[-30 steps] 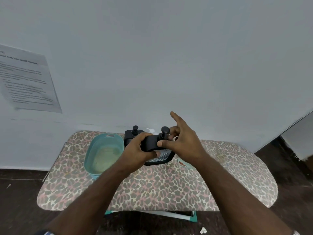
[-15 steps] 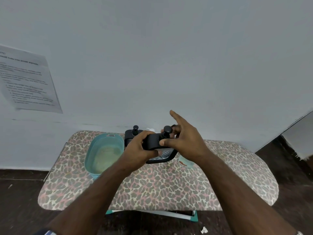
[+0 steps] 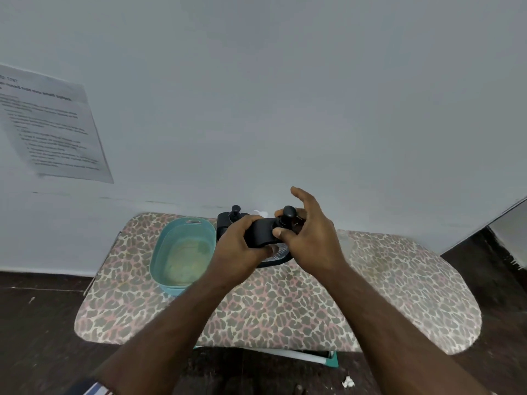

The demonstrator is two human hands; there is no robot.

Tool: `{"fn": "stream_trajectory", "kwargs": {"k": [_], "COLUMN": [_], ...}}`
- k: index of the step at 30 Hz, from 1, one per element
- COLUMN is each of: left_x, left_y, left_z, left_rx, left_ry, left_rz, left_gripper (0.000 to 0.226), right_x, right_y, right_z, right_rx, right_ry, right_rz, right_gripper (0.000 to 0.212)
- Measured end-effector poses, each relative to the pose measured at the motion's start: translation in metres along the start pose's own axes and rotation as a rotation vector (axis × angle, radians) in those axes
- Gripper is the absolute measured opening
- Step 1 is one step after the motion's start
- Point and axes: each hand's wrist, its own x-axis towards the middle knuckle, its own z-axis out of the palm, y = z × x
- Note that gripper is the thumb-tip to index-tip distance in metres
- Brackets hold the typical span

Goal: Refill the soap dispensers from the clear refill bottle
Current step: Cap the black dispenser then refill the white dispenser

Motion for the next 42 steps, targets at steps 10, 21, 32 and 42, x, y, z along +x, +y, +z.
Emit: {"fn": "stream_trajectory", "kwargs": {"k": [10, 21, 32, 42], "left_x": [-0.003, 0.008, 0.06, 0.077], "left_y": [-0.025, -0.062, -0.143, -0.173], "left_z": [-0.017, -0.068, -0.121, -0.121], "left_rx": [-0.034, 0.045, 0.284, 0.511], "left_ry": [0.012, 0.122, 0.22, 0.127], "left_rz": [-0.076, -0.141, -0.333, -0.41], "left_gripper": [0.048, 0.053, 0.056, 0.063], "right_x": [0.004, 0.026, 0.081, 0.147], "right_y": [0.001, 0.037, 0.11, 0.129], "right_z": [0.027, 0.042, 0.064, 0.089], "right_rx": [-0.09, -0.053, -0.227, -0.389], "right_ry": [-0.099, -0.215, -0.118, -0.246], "right_rz": [-0.036, -0.043, 0.201, 0.103], "right_gripper": [0.068, 0.1, 0.059, 0.063]}}
